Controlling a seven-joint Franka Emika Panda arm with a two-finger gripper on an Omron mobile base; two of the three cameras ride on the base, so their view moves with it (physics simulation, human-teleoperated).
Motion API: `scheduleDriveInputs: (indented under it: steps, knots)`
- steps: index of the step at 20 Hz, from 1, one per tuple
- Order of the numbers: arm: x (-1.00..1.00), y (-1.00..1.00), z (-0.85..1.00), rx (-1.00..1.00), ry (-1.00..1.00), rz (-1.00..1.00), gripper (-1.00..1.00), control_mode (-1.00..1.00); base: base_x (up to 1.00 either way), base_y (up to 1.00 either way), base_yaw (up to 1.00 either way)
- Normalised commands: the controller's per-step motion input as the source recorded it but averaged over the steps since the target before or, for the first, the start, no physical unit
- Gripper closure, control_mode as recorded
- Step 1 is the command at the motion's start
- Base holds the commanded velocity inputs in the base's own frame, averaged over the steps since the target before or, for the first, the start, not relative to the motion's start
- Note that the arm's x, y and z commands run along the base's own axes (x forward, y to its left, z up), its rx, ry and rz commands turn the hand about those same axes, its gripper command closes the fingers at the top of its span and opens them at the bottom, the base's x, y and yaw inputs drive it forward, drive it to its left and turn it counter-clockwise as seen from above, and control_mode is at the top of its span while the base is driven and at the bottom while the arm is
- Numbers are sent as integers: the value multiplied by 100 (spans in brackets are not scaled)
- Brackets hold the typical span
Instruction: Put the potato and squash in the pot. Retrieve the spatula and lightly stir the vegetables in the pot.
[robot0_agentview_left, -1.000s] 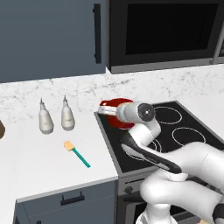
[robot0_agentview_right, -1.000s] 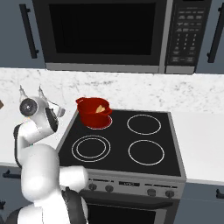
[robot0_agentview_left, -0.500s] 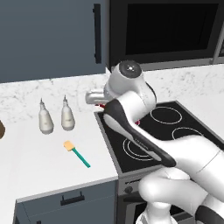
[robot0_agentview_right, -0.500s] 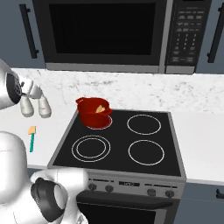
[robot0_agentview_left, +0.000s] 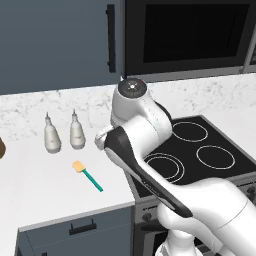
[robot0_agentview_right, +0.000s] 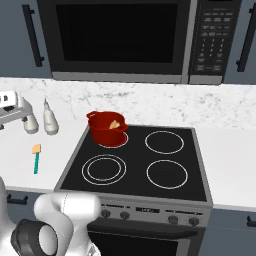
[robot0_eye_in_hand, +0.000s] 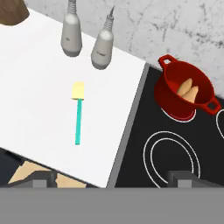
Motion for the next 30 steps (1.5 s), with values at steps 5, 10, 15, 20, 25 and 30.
scheduleDriveInputs:
  steps: [5,10,15,20,25,30]
  knots:
    - [0,0,-10,-22,21,83,-100,-100,0,0,0]
    - [-5,2,-16,-51,1,82,-100,-100,0,0,0]
    - [-10,0,-31,-76,-11,79,-100,-100,0,0,0]
    - [9,-1,-13,-52,0,76,-100,-100,0,0,0]
    - [20,0,-12,-29,15,77,-100,-100,0,0,0]
    - [10,-4,-18,-27,13,77,-100,-100,0,0,0]
